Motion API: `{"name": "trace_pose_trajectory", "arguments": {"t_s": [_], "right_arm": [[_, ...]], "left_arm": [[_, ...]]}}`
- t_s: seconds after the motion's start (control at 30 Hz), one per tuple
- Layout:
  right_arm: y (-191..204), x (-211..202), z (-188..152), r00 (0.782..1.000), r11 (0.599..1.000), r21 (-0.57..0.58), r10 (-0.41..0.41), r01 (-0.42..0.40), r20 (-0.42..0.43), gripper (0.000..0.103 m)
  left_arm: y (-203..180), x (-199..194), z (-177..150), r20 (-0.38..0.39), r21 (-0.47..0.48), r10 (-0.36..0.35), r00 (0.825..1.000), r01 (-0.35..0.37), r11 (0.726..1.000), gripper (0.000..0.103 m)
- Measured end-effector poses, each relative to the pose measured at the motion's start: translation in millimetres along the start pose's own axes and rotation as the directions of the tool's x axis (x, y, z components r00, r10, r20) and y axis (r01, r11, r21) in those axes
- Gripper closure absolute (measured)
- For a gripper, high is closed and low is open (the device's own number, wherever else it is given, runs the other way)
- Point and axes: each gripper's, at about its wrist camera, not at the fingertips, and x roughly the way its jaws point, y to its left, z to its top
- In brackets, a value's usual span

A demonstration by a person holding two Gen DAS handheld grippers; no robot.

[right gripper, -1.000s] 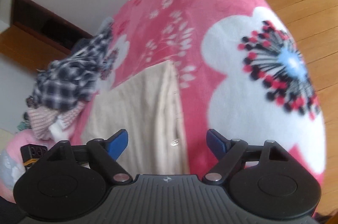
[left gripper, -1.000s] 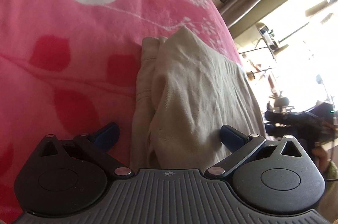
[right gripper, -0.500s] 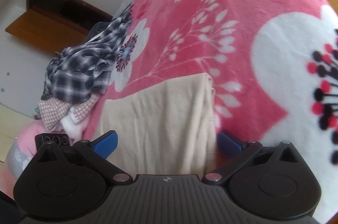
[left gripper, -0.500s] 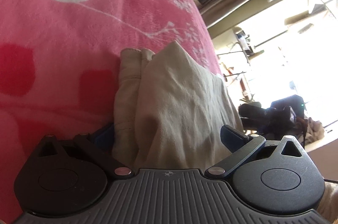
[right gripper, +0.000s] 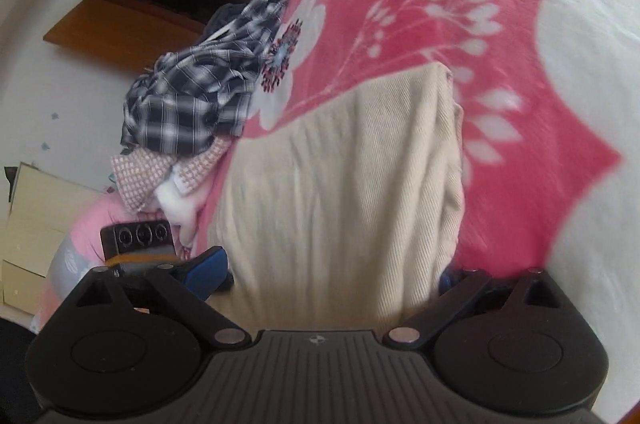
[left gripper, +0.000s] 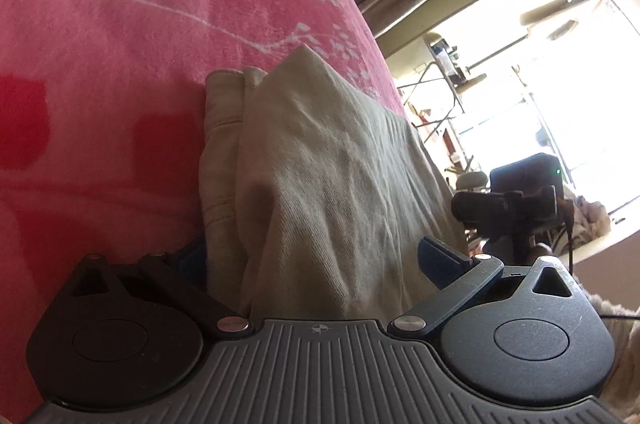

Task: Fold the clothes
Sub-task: 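Lower both grippers onto the trouser bundle edge and close them, then lift the folded trousers with both grippers and carry them toward the jeans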

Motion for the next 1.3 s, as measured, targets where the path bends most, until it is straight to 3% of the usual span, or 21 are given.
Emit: {"name": "trace_pose_trajectory", "arguments": {"t_s": [0.13, 0.23, 0.43, 0.47, 0.53, 0.67, 0.83, 0.93, 1.07, 1.3], "right_arm": [[-0.1, -10.3, -9.1, 1.000, 1.000, -0.001, -0.004, 0.004, 0.012, 0.019], [-8.8, -14.9, -15.5, 0.998, 0.998, 0.030, 0.061, -0.061, 0.011, 0.019], [-1.5, 12.2, 0.7, 0.998, 0.998, -0.021, 0.066, -0.067, -0.019, 0.020], [2.3, 14.8, 2.1, 0.999, 0.998, -0.035, 0.051, -0.052, -0.017, 0.023], [5.6, 14.0, 1.6, 1.000, 0.999, -0.036, 0.011, -0.011, -0.003, 0.047], [18.1, 9.3, -3.6, 0.999, 0.998, -0.053, -0.020, 0.022, 0.039, 0.058], [43.7, 5.0, -9.6, 0.996, 0.994, -0.094, -0.048, 0.056, 0.080, 0.065], [65.2, -2.1, -13.7, 0.991, 0.989, -0.115, -0.078, 0.090, 0.106, 0.066], [104.8, -16.8, -19.1, 0.982, 0.977, -0.166, -0.108, 0.133, 0.154, 0.068], [189.5, -34.2, -27.8, 0.960, 0.942, -0.281, -0.110, 0.183, 0.258, 0.069]], "left_arm": [[1.7, 1.1, 1.7, -0.003, -0.004, -0.011, 1.000, 0.011, 1.000, 0.000], [3.9, 1.5, 4.3, -0.017, -0.004, -0.027, 0.999, 0.027, 1.000, 0.000], [5.1, 2.0, 5.7, 0.008, -0.029, -0.034, 0.999, 0.035, 0.999, 0.001], [4.9, 1.0, 5.0, 0.019, -0.039, -0.034, 0.999, 0.035, 0.999, 0.003], [4.5, -1.7, 3.2, 0.039, -0.059, -0.031, 0.999, 0.033, 0.998, 0.010], [8.7, -11.6, 0.5, 0.068, -0.113, -0.041, 0.997, 0.049, 0.992, 0.025], [-1.9, -24.4, -2.4, 0.110, -0.104, -0.071, 0.991, 0.082, 0.991, 0.026], [-9.8, -36.4, -3.3, 0.158, -0.094, -0.109, 0.981, 0.125, 0.988, 0.026], [-19.5, -59.6, 0.3, 0.239, -0.092, -0.174, 0.955, 0.201, 0.975, 0.029], [-59.4, -117.3, 20.9, 0.347, 0.031, -0.202, 0.916, 0.205, 0.978, 0.029]]}}
